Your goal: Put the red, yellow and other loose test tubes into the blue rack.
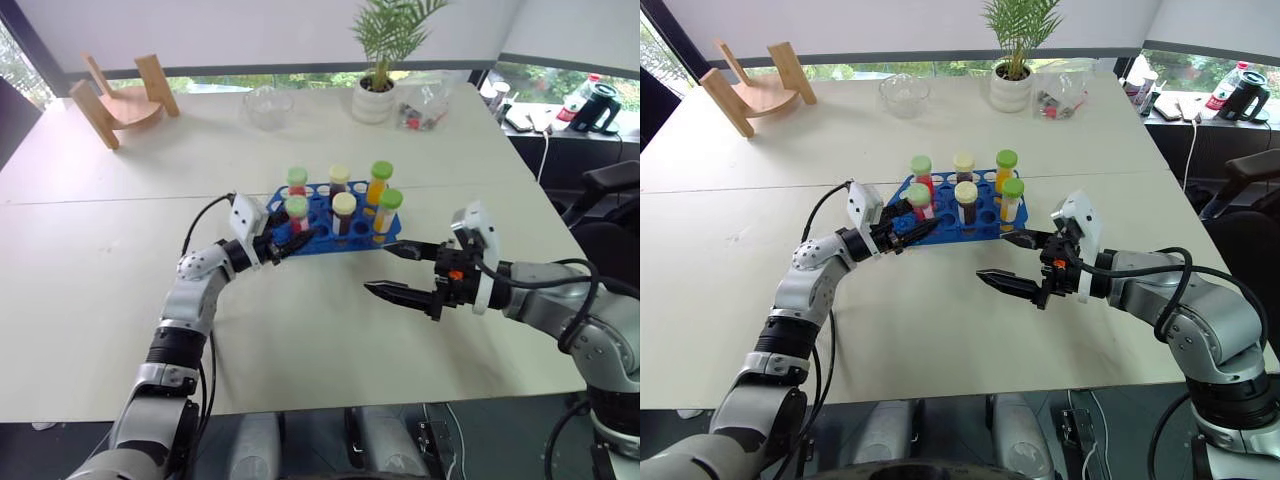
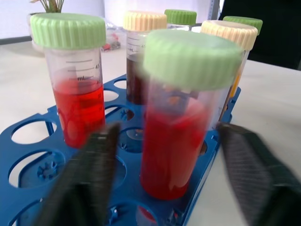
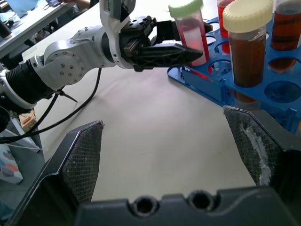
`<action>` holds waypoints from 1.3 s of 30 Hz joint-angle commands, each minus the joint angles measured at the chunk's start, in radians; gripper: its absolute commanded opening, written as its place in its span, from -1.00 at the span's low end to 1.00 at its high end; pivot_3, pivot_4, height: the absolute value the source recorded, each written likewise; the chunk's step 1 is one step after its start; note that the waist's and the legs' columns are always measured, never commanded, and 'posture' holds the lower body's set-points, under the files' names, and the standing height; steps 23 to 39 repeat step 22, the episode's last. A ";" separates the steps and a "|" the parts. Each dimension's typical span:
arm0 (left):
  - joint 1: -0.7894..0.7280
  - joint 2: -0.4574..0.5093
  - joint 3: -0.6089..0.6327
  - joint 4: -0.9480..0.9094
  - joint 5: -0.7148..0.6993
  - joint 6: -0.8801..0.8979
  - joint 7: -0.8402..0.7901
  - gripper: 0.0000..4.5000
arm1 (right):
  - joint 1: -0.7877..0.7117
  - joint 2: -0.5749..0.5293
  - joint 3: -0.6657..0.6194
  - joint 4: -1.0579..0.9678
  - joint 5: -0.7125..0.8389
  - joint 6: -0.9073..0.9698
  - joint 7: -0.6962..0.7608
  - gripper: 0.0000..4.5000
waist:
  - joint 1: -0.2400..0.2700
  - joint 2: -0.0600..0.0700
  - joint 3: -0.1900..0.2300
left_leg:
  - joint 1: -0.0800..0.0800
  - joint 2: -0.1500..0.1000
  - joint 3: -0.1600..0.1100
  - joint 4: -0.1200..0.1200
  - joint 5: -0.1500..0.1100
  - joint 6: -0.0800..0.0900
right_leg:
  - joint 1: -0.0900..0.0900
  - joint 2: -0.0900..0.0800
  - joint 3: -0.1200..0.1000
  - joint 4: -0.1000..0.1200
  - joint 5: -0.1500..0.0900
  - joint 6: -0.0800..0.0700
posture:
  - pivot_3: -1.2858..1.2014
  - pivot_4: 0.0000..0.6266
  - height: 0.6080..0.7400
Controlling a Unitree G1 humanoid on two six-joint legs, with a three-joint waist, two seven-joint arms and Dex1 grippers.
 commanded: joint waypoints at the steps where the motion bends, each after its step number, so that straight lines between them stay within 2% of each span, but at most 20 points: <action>1: 0.042 0.096 0.056 -0.169 -0.043 0.121 0.013 0.99 | 0.039 -0.020 -0.030 -0.038 0.006 -0.009 0.014 1.00 | -0.003 0.000 0.000 | 0.000 0.000 0.000 0.000 0.000 0.000 | 0.000 0.000 0.000 0.000 0.000 0.000 | 0.03 -0.52 1.00; 4: 0.149 0.233 0.087 -0.338 -0.107 0.275 -0.043 0.99 | 0.113 -0.051 -0.053 -0.050 -0.016 -0.034 0.041 1.00 | -0.007 0.000 0.000 | 0.000 0.001 0.000 -0.001 -0.001 0.002 | -0.001 0.001 0.001 -0.001 0.000 0.000 | 0.03 -0.52 1.00; 7: 0.314 0.392 0.125 -0.454 -0.125 0.347 -0.114 0.99 | 0.202 -0.102 -0.053 -0.027 -0.089 -0.087 0.081 1.00 | -0.006 0.001 0.000 | 0.000 0.002 0.000 -0.004 -0.002 0.003 | -0.002 0.001 0.001 -0.003 -0.001 -0.001 | 0.03 -0.52 1.00; 11: 0.488 0.490 0.167 -0.550 -0.135 0.375 -0.136 0.99 | 0.241 -0.118 -0.048 0.042 -0.167 -0.158 0.102 1.00 | 0.000 0.001 0.000 | 0.001 0.002 0.002 -0.006 -0.002 0.003 | -0.002 0.000 0.001 -0.005 -0.001 -0.001 | 0.03 -0.52 1.00; 16: 0.526 0.485 0.178 -0.565 -0.147 0.402 -0.105 0.99 | 0.197 -0.103 -0.031 0.114 -0.215 -0.199 0.114 1.00 | 0.007 0.001 0.000 | 0.000 0.001 0.003 -0.004 -0.001 0.002 | -0.001 -0.001 0.001 -0.006 -0.003 -0.005 | 0.03 -0.52 1.00; 22: 0.512 0.457 0.180 -0.553 -0.165 0.428 -0.064 0.99 | 0.190 -0.108 -0.030 0.142 -0.247 -0.219 0.144 1.00 | -0.001 0.001 0.000 | 0.001 0.001 0.003 -0.005 -0.001 0.002 | -0.001 0.000 0.002 -0.005 -0.001 -0.001 | 0.03 -0.52 1.00; 39: 0.512 0.457 0.180 -0.553 -0.165 0.428 -0.064 0.99 | 0.190 -0.108 -0.030 0.142 -0.247 -0.219 0.144 1.00 | -0.001 0.001 0.000 | 0.001 0.001 0.003 -0.005 -0.001 0.002 | -0.001 0.000 0.002 -0.005 -0.001 -0.001 | 0.03 -0.52 1.00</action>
